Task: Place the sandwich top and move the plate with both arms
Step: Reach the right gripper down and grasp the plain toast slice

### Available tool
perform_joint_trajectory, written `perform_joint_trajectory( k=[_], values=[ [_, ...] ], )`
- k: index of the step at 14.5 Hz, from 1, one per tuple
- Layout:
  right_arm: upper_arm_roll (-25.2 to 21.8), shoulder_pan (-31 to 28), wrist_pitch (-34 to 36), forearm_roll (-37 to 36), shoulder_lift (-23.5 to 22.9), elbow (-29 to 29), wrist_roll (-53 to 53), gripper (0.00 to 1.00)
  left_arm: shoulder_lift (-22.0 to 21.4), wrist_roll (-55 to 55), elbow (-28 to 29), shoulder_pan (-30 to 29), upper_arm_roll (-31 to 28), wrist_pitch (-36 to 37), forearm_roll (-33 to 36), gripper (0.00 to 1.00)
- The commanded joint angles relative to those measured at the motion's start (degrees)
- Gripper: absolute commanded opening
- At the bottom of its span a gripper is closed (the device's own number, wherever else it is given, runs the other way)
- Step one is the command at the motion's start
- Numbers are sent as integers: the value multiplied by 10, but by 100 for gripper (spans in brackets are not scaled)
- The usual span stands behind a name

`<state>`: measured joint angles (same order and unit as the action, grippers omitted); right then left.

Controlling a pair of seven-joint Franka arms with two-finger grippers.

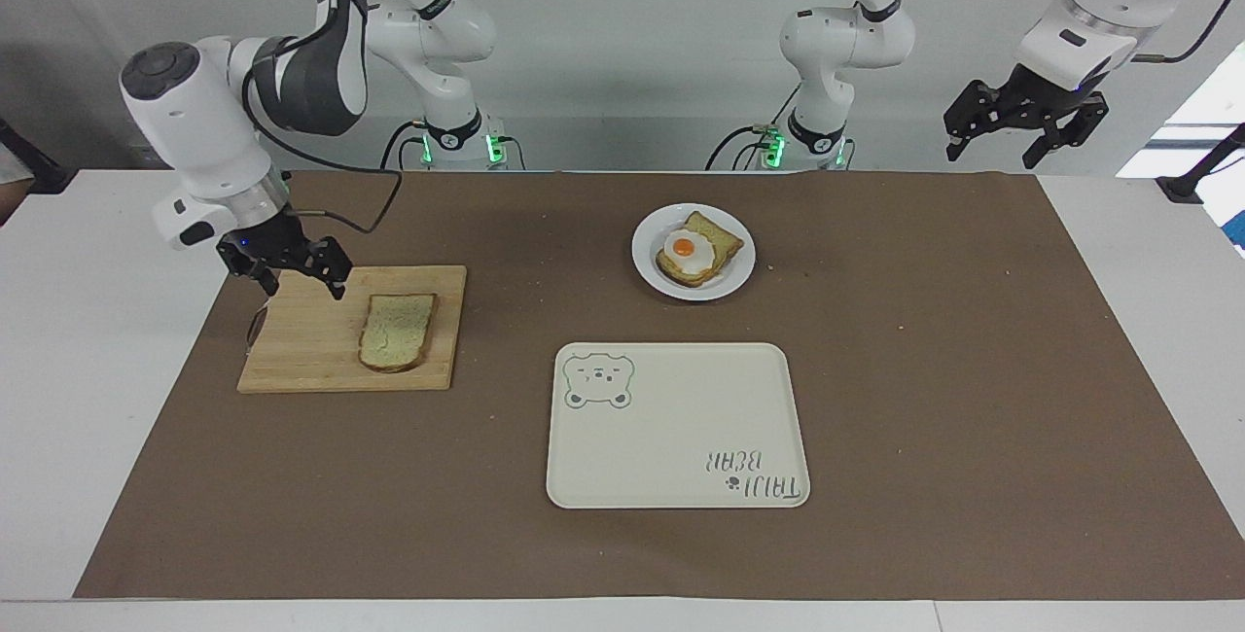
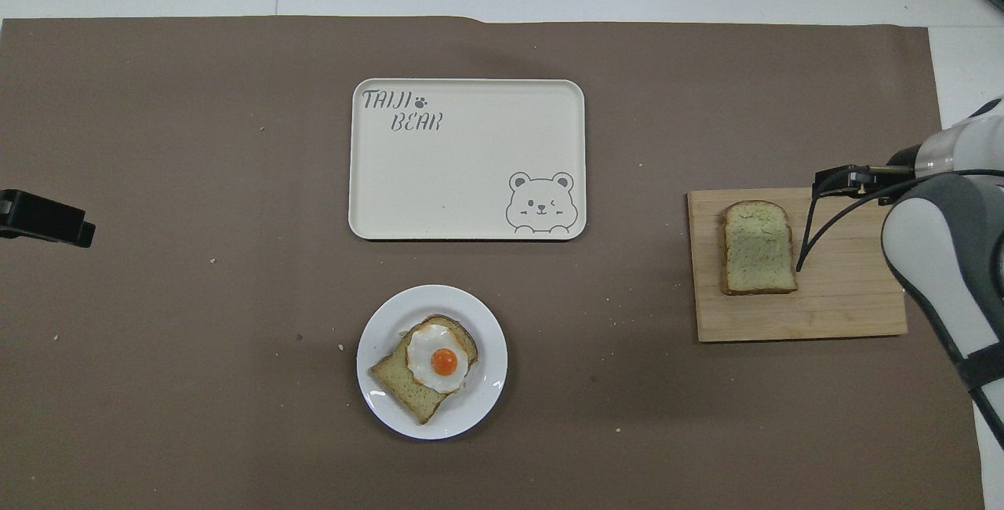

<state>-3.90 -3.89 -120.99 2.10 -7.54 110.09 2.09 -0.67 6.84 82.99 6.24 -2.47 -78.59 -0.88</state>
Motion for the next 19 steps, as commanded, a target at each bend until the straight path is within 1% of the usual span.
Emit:
perform_joint_trajectory(
  k=[1, 4, 5, 6, 10, 13, 19],
  values=[
    [3, -16, -36, 17, -8, 37, 34, 100, -5, -2, 3, 9, -6, 9, 0, 100],
    [3, -13, -79, 22, -21, 69, 34, 100, -7, -2, 7, 10, -6, 9, 0, 100],
    [3, -10, -85, 47, -28, 72, 34, 100, -7, -2, 7, 9, -6, 9, 0, 100],
    [3, -9, -86, 65, -32, 78, 35, 100, -7, -2, 7, 9, -6, 9, 0, 100],
    [3, -9, -89, 69, -39, 98, 38, 100, -7, -2, 7, 9, -6, 9, 0, 100],
    [3, -9, -116, 69, -45, 116, 48, 100, -7, -2, 7, 10, -6, 9, 0, 100],
    [5, -7, -118, 89, -44, 128, 48, 100, -7, -2, 7, 10, -6, 9, 0, 100]
  ],
)
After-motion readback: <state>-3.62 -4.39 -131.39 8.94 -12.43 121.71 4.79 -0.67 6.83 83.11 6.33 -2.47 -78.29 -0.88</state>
